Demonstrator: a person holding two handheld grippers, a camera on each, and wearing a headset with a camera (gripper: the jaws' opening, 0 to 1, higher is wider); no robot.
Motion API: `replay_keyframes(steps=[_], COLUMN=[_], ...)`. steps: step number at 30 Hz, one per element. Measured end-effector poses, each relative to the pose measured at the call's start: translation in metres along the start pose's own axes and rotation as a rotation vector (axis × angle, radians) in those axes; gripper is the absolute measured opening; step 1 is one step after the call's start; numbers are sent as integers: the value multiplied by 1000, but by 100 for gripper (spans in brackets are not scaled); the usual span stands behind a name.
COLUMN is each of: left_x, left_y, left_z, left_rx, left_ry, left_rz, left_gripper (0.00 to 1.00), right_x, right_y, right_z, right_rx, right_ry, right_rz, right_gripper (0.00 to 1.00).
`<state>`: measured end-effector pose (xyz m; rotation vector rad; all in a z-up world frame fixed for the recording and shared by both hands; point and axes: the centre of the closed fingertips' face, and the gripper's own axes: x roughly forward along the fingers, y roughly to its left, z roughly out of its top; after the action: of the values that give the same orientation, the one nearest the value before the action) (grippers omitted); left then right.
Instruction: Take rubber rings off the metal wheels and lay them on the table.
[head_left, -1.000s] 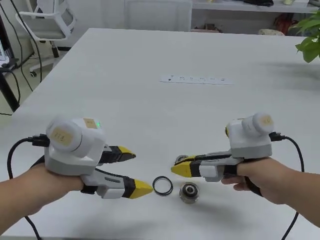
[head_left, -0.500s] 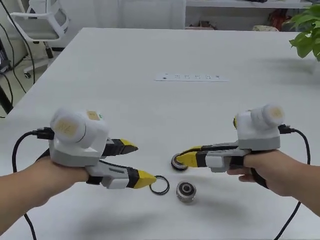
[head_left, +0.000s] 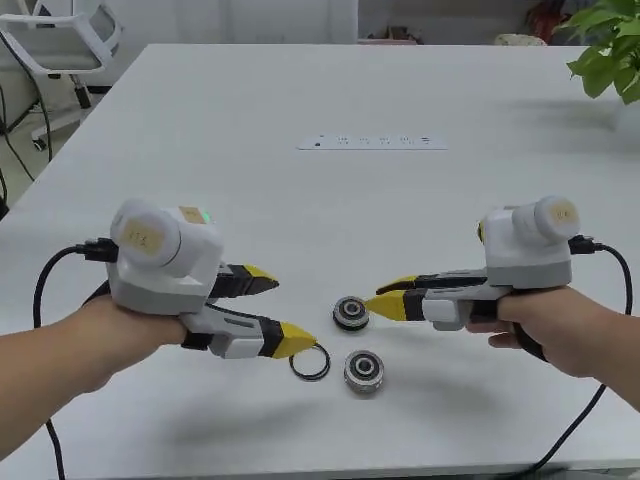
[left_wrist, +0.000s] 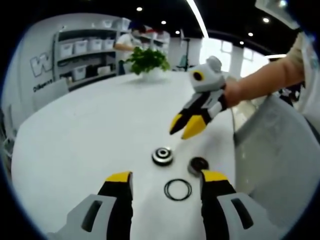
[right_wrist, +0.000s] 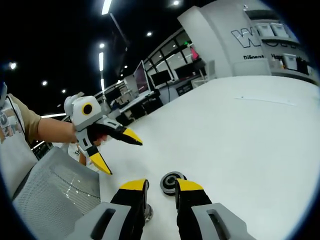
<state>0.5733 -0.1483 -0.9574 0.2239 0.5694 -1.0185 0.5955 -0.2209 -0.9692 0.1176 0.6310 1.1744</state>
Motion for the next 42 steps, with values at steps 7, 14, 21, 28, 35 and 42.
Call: replay_keyframes(steps=[7, 14, 21, 28, 35, 42], left_x=[9, 20, 31, 43, 53, 59], left_y=[4, 5, 3, 4, 8, 7], left_z=[2, 3, 1, -1, 0, 2], left_rx=[5, 0, 14, 15, 19, 11], left_ry=[3, 3, 19, 27, 29, 26], left_rz=[-8, -21, -33, -43, -42, -49], left_gripper=[52, 50, 49, 47, 44, 38], right_x=[0, 3, 6, 9, 11, 10], right_y=[-6, -4, -9, -10, -14, -16], right_z=[-10, -17, -19, -21, -23, -25], right_rx=[-53, -93, -126, -133, -140, -142], right_ry=[42, 70, 85, 95, 94, 95], right_rz=[-18, -26, -38, -29, -29, -35], right_gripper=[23, 24, 25, 26, 28, 28])
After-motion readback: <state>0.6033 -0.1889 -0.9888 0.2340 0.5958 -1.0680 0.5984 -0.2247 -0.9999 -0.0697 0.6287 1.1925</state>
